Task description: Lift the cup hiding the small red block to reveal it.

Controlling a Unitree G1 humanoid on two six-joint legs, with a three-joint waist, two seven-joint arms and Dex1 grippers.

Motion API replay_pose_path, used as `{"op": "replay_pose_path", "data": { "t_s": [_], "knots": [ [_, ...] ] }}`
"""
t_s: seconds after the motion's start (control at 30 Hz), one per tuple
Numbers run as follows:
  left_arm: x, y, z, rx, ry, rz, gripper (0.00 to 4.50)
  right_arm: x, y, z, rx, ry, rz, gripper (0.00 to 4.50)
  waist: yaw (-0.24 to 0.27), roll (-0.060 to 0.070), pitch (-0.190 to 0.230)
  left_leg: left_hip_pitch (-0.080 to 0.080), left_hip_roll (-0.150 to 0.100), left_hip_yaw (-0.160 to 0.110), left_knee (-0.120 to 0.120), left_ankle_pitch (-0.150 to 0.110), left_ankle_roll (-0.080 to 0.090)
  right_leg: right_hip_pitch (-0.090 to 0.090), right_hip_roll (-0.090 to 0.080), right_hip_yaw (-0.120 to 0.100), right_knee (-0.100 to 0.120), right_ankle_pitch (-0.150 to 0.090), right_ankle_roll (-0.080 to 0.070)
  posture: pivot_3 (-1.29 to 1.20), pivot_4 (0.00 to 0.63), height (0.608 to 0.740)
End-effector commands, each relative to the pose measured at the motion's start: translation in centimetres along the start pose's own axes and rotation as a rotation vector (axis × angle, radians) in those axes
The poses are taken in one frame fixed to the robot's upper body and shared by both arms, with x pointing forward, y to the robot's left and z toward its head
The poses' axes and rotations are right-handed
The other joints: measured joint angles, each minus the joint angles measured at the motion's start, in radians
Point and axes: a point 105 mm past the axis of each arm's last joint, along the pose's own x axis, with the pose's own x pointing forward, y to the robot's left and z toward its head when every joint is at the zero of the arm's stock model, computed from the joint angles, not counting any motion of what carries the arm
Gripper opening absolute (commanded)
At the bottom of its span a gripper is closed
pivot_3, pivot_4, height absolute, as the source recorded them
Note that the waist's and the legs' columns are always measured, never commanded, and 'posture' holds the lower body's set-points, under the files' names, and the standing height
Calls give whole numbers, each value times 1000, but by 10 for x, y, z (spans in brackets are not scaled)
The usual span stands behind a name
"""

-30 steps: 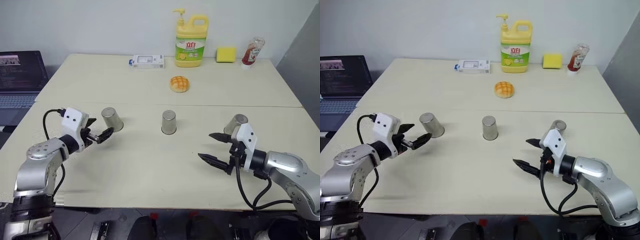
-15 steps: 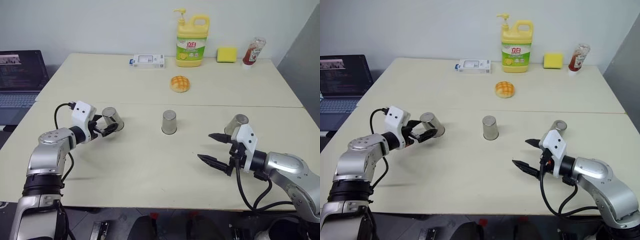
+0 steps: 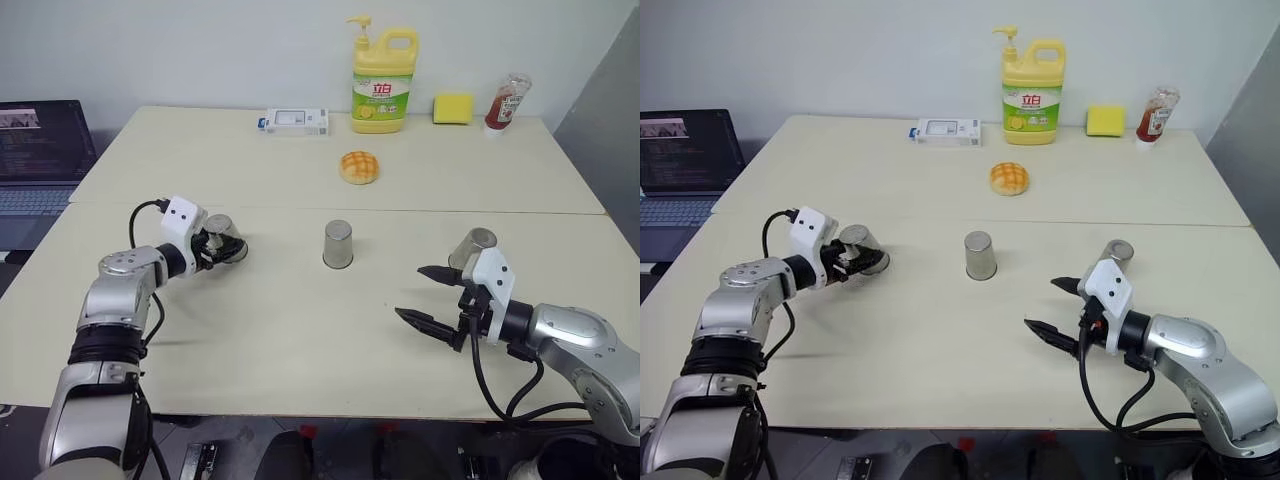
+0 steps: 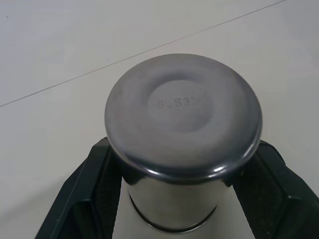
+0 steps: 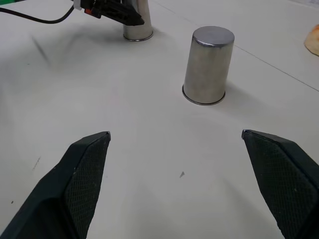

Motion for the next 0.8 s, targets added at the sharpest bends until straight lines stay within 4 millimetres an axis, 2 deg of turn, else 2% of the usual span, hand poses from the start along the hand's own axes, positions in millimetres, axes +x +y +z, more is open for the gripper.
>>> {"op": "replay_pose_path", "data": {
  "t_s": [0.03, 0.13, 0.2, 0.27, 0.33, 0.43, 0.57, 0.7, 0.77, 0.8],
  "knots": [
    [-11, 2, 30, 16, -111, -3, 2817, -2, 3, 14, -42, -44, 3, 4500, 0, 0, 0, 0, 0, 0, 0, 0, 0, 0, 0, 0, 0, 0, 0, 0, 150, 740],
    [-26, 4, 48, 16, -199, 17, 2816, -2, 3, 14, -38, -48, -2, 4500, -2, 0, 0, -1, 0, 0, 0, 0, 0, -1, 0, 0, 0, 0, 0, 0, 150, 740],
    [-36, 14, 56, 4, -244, 79, 2815, -2, 3, 13, -37, -48, -3, 4500, -2, 0, 0, -2, 0, 0, 0, 0, 0, -2, 0, 0, 0, 0, 0, 0, 150, 740],
    [-48, 35, 58, -19, -271, 197, 2815, -2, 3, 13, -32, -48, -2, 4500, -2, 0, 0, -2, 0, 0, 0, 0, 0, -2, 0, 0, 0, 0, 0, 0, 150, 740],
    [-60, 57, 48, -50, -255, 325, 2815, 0, 2, 13, -31, -50, 1, 4500, -4, 0, 0, -2, 0, 0, 0, 0, 0, -2, 0, 0, 1, 0, 0, 0, 150, 740],
    [-66, 72, 22, -80, -173, 411, 2815, 2, 1, 15, -37, -54, 11, 4500, -3, 0, 0, -2, 0, 0, 0, 0, 0, -2, 0, 0, 1, 0, 0, 0, 150, 740],
    [-63, 74, -3, -98, -97, 421, 2815, 4, -1, 18, -42, -56, 15, 4500, -2, -2, -1, -2, 0, 0, 1, 0, 0, -2, 0, 0, 2, 0, 0, 0, 150, 740],
    [-57, 75, -12, -146, -88, 410, 2815, 3, -1, 17, -44, -51, 21, 4500, 7, -4, -1, -4, 0, -1, 1, 0, 0, -4, 0, -1, 2, 0, 0, 0, 150, 740],
    [-57, 78, -14, -139, -74, 419, 3515, 3, -1, 17, -45, -49, 20, 4500, 10, -4, -1, -5, 0, -1, 2, 0, 0, -5, 0, -1, 3, 0, 0, 0, 150, 740],
    [-57, 78, -14, -142, -79, 419, 3652, 2, -1, 17, -45, -49, 20, 4500, 10, -4, -1, -5, 0, -1, 2, 0, 0, -5, 0, -1, 3, 0, 0, 0, 150, 740]
  ]
}}
